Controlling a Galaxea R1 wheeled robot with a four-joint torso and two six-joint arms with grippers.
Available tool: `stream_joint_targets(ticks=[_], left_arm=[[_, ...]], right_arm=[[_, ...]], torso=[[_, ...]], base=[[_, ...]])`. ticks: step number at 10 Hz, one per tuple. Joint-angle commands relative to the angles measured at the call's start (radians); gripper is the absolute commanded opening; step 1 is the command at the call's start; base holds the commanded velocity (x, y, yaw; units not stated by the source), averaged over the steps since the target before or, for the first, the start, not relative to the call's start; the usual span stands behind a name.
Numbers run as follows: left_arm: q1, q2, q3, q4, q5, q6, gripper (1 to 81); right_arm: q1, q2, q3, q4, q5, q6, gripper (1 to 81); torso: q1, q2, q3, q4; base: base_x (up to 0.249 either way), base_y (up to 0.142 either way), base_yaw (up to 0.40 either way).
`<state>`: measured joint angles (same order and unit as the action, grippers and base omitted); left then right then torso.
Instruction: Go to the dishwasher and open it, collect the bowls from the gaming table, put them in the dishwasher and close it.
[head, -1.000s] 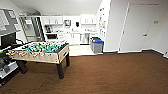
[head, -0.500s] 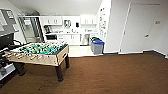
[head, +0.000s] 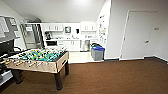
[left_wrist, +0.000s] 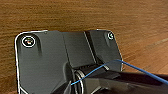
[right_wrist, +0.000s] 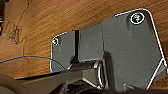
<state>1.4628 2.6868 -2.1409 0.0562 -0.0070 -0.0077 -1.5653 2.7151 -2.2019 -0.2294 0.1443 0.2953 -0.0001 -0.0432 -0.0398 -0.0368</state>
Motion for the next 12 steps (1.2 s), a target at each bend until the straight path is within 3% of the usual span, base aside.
stream_joint_targets(ticks=[1,12], left_arm=[[-0.06,-0.016,0.015,0.002,0.042,0.0,81.1],[-0.058,-0.008,0.015,0.001,0.038,0.0,81.1]], right_arm=[[0.052,-0.016,0.004,-0.004,-0.041,-0.004,81.1],[0.053,0.007,-0.027,-0.018,-0.044,-0.005,81.1]], torso=[[0.0,0.0,0.0,0.0],[0.0,0.0,0.0,0.0]], base=[[0.159,0.0,0.0],[0.177,0.0,0.0]])
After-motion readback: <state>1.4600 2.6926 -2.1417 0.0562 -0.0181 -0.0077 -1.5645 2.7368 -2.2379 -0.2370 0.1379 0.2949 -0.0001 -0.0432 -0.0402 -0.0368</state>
